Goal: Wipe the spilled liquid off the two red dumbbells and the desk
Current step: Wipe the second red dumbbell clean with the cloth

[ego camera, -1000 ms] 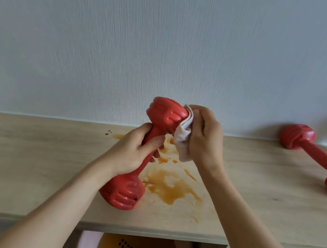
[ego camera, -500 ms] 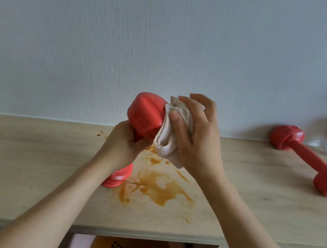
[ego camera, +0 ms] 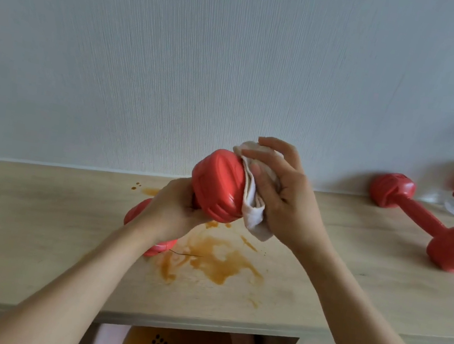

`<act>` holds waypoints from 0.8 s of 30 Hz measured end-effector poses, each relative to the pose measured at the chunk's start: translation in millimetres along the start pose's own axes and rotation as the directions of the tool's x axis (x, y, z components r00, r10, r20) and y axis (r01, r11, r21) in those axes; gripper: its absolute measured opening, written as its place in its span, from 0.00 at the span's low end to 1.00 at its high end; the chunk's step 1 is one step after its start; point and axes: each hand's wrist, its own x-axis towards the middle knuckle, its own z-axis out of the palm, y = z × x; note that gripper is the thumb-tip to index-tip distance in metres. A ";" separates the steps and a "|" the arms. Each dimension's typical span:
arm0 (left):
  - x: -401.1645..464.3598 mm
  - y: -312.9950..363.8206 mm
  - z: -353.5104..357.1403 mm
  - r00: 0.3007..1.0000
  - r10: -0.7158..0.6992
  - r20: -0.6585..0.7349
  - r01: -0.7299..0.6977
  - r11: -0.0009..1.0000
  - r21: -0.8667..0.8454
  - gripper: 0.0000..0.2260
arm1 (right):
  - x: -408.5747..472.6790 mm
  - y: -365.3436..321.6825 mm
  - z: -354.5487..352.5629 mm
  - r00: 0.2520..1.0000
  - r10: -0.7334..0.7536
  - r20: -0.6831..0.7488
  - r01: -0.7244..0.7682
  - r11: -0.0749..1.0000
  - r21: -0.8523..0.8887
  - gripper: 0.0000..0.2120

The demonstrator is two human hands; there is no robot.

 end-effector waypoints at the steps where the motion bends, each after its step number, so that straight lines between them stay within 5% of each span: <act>1: 1.1 0.6 -0.6 1.000 -0.002 0.006 0.002 1.000 -0.001 0.18 | -1.6 -0.5 -0.4 1.000 -0.014 -0.018 0.014 1.000 -0.009 0.13; 7: 9.6 -0.5 -4.8 0.999 0.028 -0.018 -0.028 0.999 -0.046 0.26 | -10.3 -7.4 5.7 0.979 -0.204 -0.014 0.201 0.974 -0.102 0.13; 11: 7.5 8.6 5.9 0.996 -0.020 0.087 0.005 0.985 0.172 0.16 | -1.4 -10.3 -0.7 0.963 -0.256 0.089 0.270 0.927 -0.261 0.14; 14: 4.8 14.1 17.0 0.993 0.003 0.118 -0.047 0.930 0.366 0.16 | 4.8 -8.0 -6.3 0.986 -0.080 0.149 0.115 0.964 -0.239 0.15; 18: 0.6 19.4 18.6 0.994 0.026 0.107 -0.065 0.923 0.378 0.07 | 17.1 6.6 -7.3 0.978 0.102 0.182 -0.069 0.982 -0.178 0.15; 22: -3.7 22.4 23.6 0.987 0.082 0.141 -0.134 0.898 0.419 0.08 | 22.2 27.4 -11.5 0.900 0.369 0.234 -0.366 0.929 -0.056 0.14; 24: -2.0 20.7 24.5 0.985 0.079 0.151 -0.138 0.888 0.439 0.10 | 19.4 29.7 -10.2 0.894 0.392 0.218 -0.396 0.918 -0.028 0.16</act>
